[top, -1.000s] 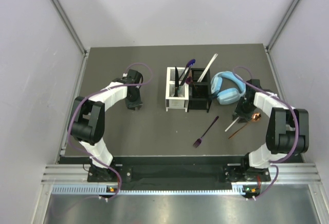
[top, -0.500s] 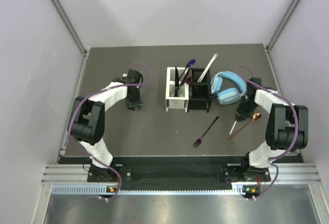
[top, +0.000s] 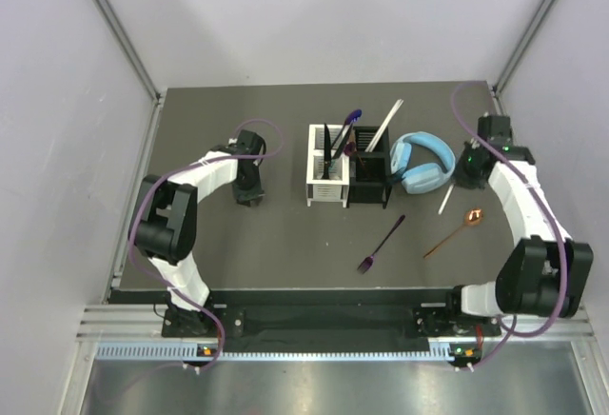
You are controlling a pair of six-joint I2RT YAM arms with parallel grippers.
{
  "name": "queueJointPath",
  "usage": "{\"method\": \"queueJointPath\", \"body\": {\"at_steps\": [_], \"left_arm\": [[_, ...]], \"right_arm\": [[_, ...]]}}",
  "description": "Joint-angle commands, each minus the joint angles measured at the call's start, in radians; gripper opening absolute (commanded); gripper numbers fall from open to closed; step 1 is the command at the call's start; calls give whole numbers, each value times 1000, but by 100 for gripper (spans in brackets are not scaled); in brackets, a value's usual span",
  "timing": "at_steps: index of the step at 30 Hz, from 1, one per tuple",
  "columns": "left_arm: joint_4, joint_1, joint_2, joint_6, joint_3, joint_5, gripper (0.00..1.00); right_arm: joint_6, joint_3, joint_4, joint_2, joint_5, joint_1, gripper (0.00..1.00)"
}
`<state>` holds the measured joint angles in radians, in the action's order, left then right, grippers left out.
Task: Sort the eating utensils into containers
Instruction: Pick up the chopstick from the center of the board, then place the chopstick in the container.
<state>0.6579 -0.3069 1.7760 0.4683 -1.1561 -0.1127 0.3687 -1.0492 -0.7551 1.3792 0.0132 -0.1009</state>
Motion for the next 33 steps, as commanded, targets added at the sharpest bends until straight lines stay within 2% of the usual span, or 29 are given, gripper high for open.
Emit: {"method": "queueJointPath", "body": {"at_steps": [1, 6, 12, 15, 23, 29, 33], "left_arm": [[6, 6, 5, -8, -37, 2, 31], [2, 6, 16, -7, -42, 7, 31], [9, 6, 19, -8, -53, 2, 30], [14, 6, 16, -10, -54, -2, 30], [14, 6, 11, -10, -45, -8, 30], [8, 6, 2, -7, -28, -12, 30], [12, 6, -7, -11, -27, -22, 30]], "right_arm": [[-53, -201, 20, -88, -43, 1, 0], [-57, -386, 48, -13, -150, 55, 0], [-22, -509, 141, 145, -156, 228, 0], [6, -583, 198, 222, -139, 274, 0], [-1, -843, 195, 472, -140, 319, 0], [18, -896, 200, 587, -137, 352, 0], [19, -881, 204, 600, -137, 380, 0]]}}
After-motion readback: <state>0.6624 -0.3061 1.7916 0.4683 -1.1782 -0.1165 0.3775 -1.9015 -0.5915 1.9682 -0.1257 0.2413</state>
